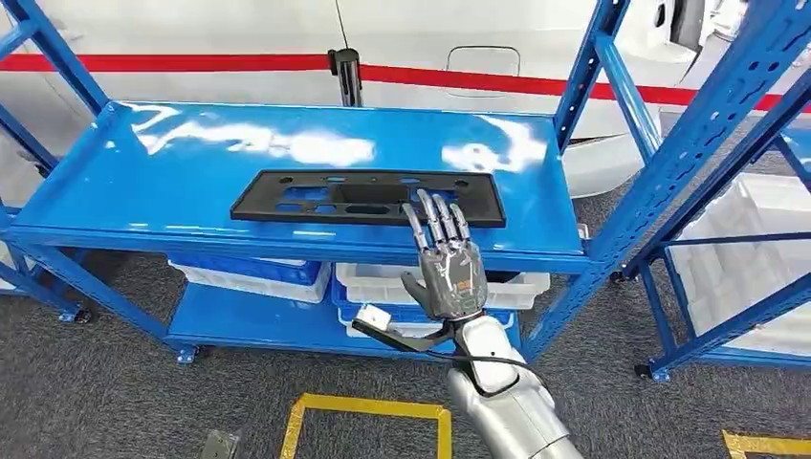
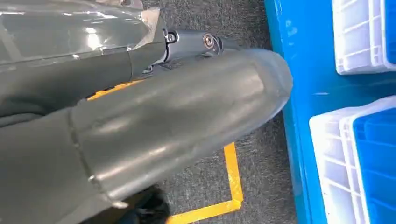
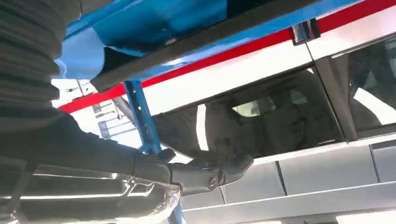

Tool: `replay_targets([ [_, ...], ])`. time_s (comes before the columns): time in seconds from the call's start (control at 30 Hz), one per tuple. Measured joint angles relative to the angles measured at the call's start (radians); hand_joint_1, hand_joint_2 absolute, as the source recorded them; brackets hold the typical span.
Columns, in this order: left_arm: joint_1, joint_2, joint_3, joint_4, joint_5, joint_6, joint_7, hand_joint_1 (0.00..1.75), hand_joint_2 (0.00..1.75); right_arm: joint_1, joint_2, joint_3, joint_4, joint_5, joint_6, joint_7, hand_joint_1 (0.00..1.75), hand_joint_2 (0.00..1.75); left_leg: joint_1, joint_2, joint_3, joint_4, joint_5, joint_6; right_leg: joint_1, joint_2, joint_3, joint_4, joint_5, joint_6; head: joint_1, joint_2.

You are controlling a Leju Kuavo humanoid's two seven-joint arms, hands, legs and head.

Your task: Take the parts from the cabinet and place them on the table.

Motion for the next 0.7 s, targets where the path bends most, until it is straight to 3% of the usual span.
replay_targets([
  [0.03, -0.004, 0.0, 0.0, 0.001, 0.0, -0.001, 0.0, 0.0, 0.0, -0.012, 0.005, 0.0, 0.007, 0.002, 0.005, 0.001, 0.0, 1.75, -0.001, 0.001, 0.029, -0.062, 0.007, 0.002, 0.004, 0.001, 0.001, 0.0, -0.004, 0.006, 0.0, 0.0],
  [0.07, -0.01, 0.0, 0.0, 0.003, -0.002, -0.003, 0.0, 0.0, 0.0, -0.025, 0.008, 0.0, 0.014, 0.003, 0.006, 0.003, 0.0, 1.75, -0.005, -0.002, 0.03, -0.066, 0.005, 0.007, 0.015, 0.002, -0.002, 0.002, -0.007, 0.012, 0.001, 0.0],
  [0.17, -0.012, 0.0, 0.0, 0.006, -0.002, -0.006, 0.0, 0.0, 0.0, -0.048, 0.021, 0.0, 0.037, 0.006, 0.015, 0.007, 0.0, 1.75, -0.015, -0.003, 0.029, -0.067, 0.002, 0.023, 0.01, 0.001, 0.001, -0.006, -0.008, 0.026, 0.002, 0.0],
  [0.2, -0.012, -0.002, 0.0, 0.006, -0.002, -0.007, 0.0, 0.0, 0.0, -0.056, 0.026, 0.0, 0.043, 0.008, 0.019, 0.009, 0.0, 1.75, -0.006, -0.003, 0.039, -0.081, 0.01, 0.035, 0.018, -0.001, -0.008, 0.0, -0.015, 0.033, 0.003, 0.0],
  [0.23, -0.014, -0.002, 0.0, 0.007, -0.002, -0.007, 0.0, 0.0, 0.0, -0.063, 0.028, 0.0, 0.05, 0.008, 0.021, 0.011, 0.0, 1.75, -0.009, -0.002, 0.044, -0.084, 0.01, 0.037, 0.011, -0.004, -0.015, 0.028, -0.027, 0.034, 0.003, 0.0],
  [0.27, -0.016, -0.002, 0.001, 0.007, -0.002, -0.007, 0.0, 0.0, 0.0, -0.072, 0.031, 0.001, 0.06, 0.011, 0.022, 0.012, 0.0, 1.75, -0.009, -0.001, 0.044, -0.084, 0.008, 0.046, 0.012, -0.004, -0.044, 0.085, -0.053, 0.029, 0.007, 0.0],
  [0.33, -0.018, -0.002, 0.001, 0.008, -0.002, -0.007, 0.0, 0.0, 0.0, -0.081, 0.032, 0.001, 0.086, 0.014, 0.022, 0.016, 0.0, 1.75, -0.012, -0.001, 0.045, -0.083, 0.006, 0.052, 0.009, -0.004, -0.134, 0.247, -0.11, 0.022, 0.007, 0.0],
  [0.37, -0.017, -0.002, 0.001, 0.008, -0.002, -0.007, 0.0, 0.0, 0.0, -0.081, 0.032, 0.002, 0.1, 0.015, 0.022, 0.017, 0.0, 1.75, -0.012, -0.003, 0.045, -0.083, 0.004, 0.053, 0.009, -0.004, -0.171, 0.308, -0.123, 0.025, 0.007, 0.0],
  [0.4, -0.016, -0.002, 0.001, 0.01, -0.005, -0.008, 0.0, 0.0, 0.0, -0.081, 0.034, 0.003, 0.116, 0.017, 0.021, 0.018, 0.0, 1.75, -0.012, -0.005, 0.046, -0.083, 0.003, 0.054, 0.009, -0.004, -0.184, 0.317, -0.116, 0.032, 0.007, 0.0],
  [0.43, -0.016, -0.002, 0.001, 0.01, -0.008, -0.008, 0.0, 0.0, 0.0, -0.082, 0.036, 0.003, 0.127, 0.017, 0.021, 0.02, 0.0, 1.75, -0.012, -0.007, 0.047, -0.082, 0.002, 0.052, 0.007, -0.004, -0.171, 0.277, -0.09, 0.041, 0.007, 0.0],
  [0.5, -0.016, -0.003, 0.001, 0.01, -0.008, -0.008, 0.0, 0.0, 0.0, -0.095, 0.044, 0.005, 0.145, 0.021, 0.02, 0.02, 0.0, 1.75, -0.012, -0.009, 0.055, -0.082, -0.003, 0.047, 0.003, -0.005, -0.094, 0.105, -0.011, 0.058, 0.007, 0.0],
  [0.53, -0.016, -0.003, 0.001, 0.01, -0.008, -0.008, 0.0, 0.0, 0.0, -0.106, 0.048, 0.005, 0.157, 0.023, 0.02, 0.021, 0.0, 1.75, -0.013, -0.009, 0.058, -0.082, -0.007, 0.041, 0.001, -0.009, -0.056, 0.023, 0.018, 0.058, 0.008, 0.0],
  [0.57, -0.017, -0.003, 0.001, 0.01, -0.008, -0.008, 0.0, 0.0, 0.0, -0.117, 0.055, 0.009, 0.171, 0.023, 0.02, 0.021, 0.0, 1.75, -0.023, -0.009, 0.059, -0.078, -0.014, 0.033, 0.007, -0.009, -0.044, 0.007, 0.024, 0.047, 0.007, 0.0],
  [0.67, -0.017, -0.004, 0.001, 0.01, -0.008, -0.008, 0.0, 0.0, 0.0, -0.13, 0.063, 0.016, 0.204, 0.026, 0.02, 0.023, 0.0, 1.75, -0.015, -0.007, 0.061, -0.082, -0.016, 0.022, 0.01, -0.007, -0.046, 0.008, 0.025, 0.028, 0.007, 0.0],
  [0.7, -0.018, -0.004, 0.001, 0.01, -0.008, -0.008, 0.0, 0.0, 0.0, -0.137, 0.067, 0.018, 0.213, 0.025, 0.019, 0.024, 0.0, 1.75, -0.012, -0.007, 0.061, -0.079, -0.021, 0.014, 0.001, -0.006, -0.041, 0.002, 0.027, 0.018, 0.007, 0.0],
])
